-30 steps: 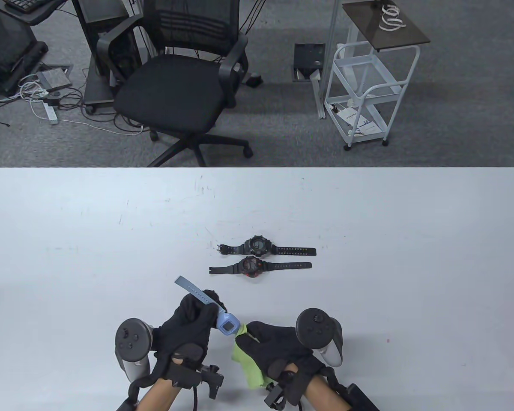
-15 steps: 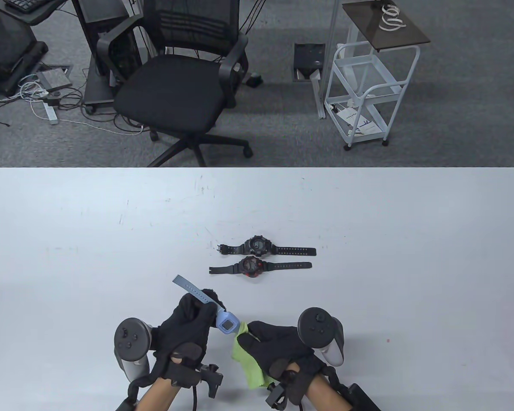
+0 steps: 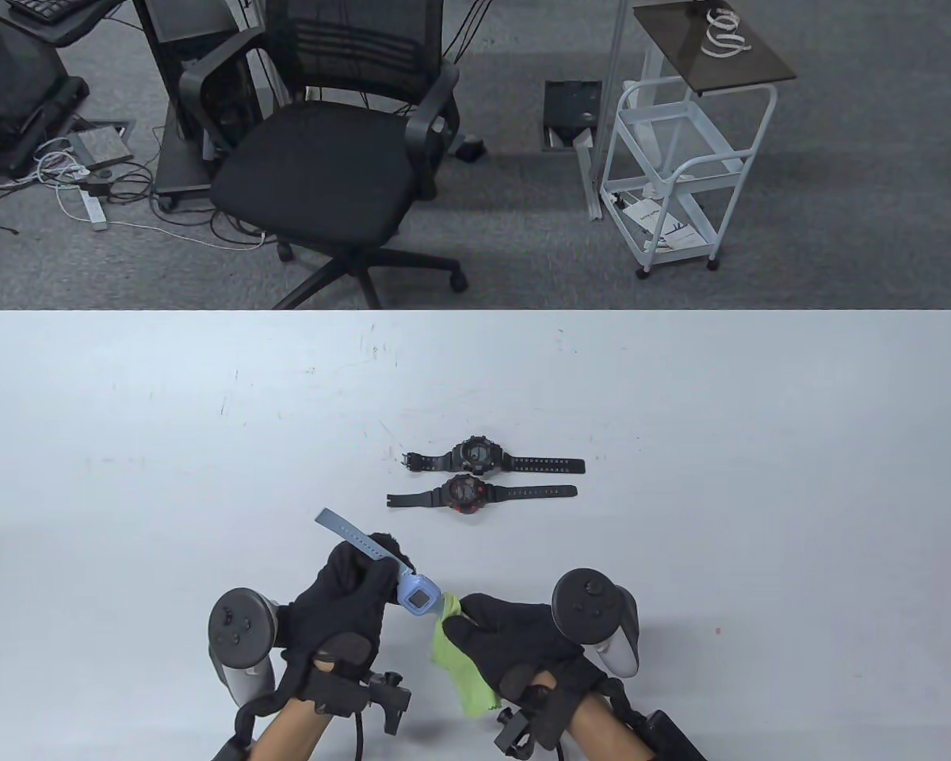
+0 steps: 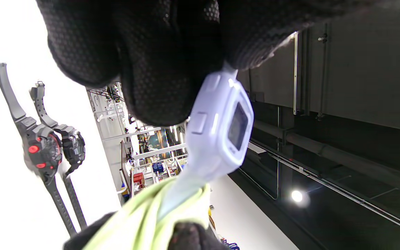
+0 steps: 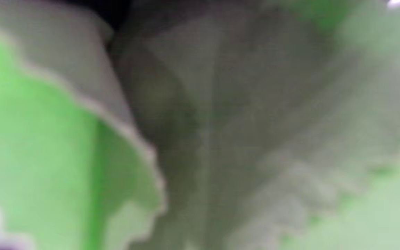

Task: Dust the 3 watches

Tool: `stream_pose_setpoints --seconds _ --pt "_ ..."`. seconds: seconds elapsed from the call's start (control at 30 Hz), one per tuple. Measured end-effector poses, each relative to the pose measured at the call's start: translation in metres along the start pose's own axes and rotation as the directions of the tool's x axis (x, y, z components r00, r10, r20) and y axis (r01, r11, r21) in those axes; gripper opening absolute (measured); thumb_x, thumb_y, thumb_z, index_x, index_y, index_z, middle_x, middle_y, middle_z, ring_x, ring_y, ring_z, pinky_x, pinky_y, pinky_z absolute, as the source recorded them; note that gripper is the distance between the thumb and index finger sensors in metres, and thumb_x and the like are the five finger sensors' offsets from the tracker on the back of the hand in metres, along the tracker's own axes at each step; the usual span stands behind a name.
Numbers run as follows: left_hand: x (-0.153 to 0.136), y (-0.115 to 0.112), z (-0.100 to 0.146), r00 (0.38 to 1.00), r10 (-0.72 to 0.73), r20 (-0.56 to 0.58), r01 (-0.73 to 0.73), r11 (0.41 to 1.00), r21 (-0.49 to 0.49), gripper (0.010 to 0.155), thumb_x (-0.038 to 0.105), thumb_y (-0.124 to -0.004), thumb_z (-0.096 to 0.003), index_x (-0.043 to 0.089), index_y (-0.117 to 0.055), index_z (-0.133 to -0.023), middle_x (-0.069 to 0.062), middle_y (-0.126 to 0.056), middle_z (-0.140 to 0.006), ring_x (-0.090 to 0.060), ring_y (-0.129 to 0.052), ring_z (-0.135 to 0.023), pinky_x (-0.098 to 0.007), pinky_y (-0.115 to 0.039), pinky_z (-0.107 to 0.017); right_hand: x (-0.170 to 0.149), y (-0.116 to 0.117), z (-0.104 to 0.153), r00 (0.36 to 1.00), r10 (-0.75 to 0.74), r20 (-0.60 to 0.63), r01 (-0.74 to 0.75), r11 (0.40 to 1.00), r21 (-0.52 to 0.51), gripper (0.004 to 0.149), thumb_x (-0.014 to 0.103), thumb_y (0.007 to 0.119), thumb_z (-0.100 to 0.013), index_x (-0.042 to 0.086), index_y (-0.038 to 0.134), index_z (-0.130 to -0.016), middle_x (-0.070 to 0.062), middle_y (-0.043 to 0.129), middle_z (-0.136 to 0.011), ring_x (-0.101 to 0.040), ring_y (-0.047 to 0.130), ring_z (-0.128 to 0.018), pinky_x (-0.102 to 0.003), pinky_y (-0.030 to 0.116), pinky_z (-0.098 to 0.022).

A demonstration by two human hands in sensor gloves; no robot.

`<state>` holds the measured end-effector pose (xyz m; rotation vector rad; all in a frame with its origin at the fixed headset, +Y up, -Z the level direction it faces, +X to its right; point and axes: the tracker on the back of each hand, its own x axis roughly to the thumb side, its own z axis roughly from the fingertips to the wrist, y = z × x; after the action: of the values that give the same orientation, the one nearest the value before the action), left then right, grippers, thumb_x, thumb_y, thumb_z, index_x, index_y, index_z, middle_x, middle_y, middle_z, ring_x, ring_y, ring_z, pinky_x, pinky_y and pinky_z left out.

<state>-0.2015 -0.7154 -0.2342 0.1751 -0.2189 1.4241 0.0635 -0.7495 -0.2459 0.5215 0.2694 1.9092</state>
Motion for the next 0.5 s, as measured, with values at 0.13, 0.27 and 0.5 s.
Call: stream_pose_setpoints --seconds 0.13,0.27,0.5 --pt "0.0006 -0.0005 0.0 1.0 0.002 0.001 -0.002 1.0 -0.001 0.045 0.033 -0.082 -0.0501 0.011 -0.082 -0.089 -0.007 -0.101 -0.072 -0.027 -0.109 -0.049 -0.056 -0.086 -0.051 0.0005 0.0011 -0.0003 1.0 -0.019 0.014 0.018 0.999 0.038 0.049 0.041 0.077 -0.047 0.011 0.093 -0.082 -0.006 0.102 -0.063 -0.028 0.102 -0.058 -0.063 0.074 -0.053" --pt "0.0004 0.0001 -0.0003 1.0 0.005 0.0 -0.005 1.0 0.002 0.045 0.033 -0.082 -0.0501 0.011 -0.081 -0.089 -0.007 -0.101 -0.072 -0.027 -0.11 -0.049 -0.056 -0.086 -0.051 0.0003 0.0009 0.0 1.0 -0.021 0.009 0.021 0.999 0.038 0.049 0.04 0.076 -0.048 0.011 0.091 -0.084 -0.006 0.101 -0.065 -0.029 0.101 -0.059 -0.063 0.073 -0.052" --pt "0.001 0.0011 -0.0006 1.0 0.01 -0.001 -0.01 1.0 0.008 0.045 0.033 -0.082 -0.0501 0.011 -0.081 -0.089 -0.007 -0.101 -0.072 -0.027 -0.109 -0.049 -0.056 -0.086 -0.051 0.0014 -0.0007 0.0001 1.0 0.017 0.021 -0.018 0.999 0.03 0.049 0.044 0.076 -0.047 0.011 0.094 -0.079 -0.004 0.103 -0.059 -0.027 0.103 -0.055 -0.062 0.075 -0.051"
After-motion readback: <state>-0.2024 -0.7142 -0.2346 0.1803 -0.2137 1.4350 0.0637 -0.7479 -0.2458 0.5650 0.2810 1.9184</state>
